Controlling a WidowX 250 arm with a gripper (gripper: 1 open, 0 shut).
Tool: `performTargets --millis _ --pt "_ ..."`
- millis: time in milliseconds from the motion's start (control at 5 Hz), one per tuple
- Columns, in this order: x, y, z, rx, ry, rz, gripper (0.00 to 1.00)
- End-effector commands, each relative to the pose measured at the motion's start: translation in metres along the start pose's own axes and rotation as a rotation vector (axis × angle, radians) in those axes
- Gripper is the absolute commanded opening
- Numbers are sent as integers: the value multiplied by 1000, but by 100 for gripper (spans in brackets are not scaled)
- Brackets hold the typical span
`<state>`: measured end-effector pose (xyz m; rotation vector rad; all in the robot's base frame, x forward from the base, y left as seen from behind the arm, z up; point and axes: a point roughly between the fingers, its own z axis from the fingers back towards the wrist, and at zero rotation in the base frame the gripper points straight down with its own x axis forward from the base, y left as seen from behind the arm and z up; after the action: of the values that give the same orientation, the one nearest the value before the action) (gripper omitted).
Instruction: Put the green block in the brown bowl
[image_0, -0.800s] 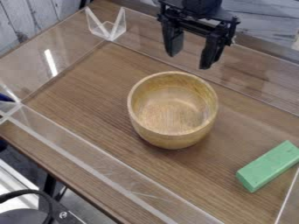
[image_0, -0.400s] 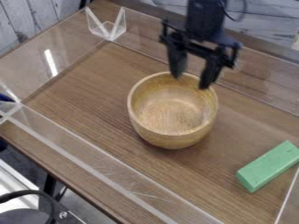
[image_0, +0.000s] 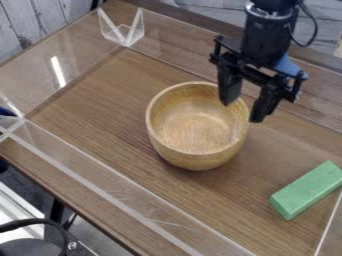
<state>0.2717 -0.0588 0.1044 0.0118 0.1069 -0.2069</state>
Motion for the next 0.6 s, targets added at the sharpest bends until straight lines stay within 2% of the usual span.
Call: performTargets --millis 0,200,400 --pt "3 -8 14 -9 -36 -34 100" --pt "2 -15 14 -21 -26 -63 0" --pt "1 -21 16 -34 -17 -89 100"
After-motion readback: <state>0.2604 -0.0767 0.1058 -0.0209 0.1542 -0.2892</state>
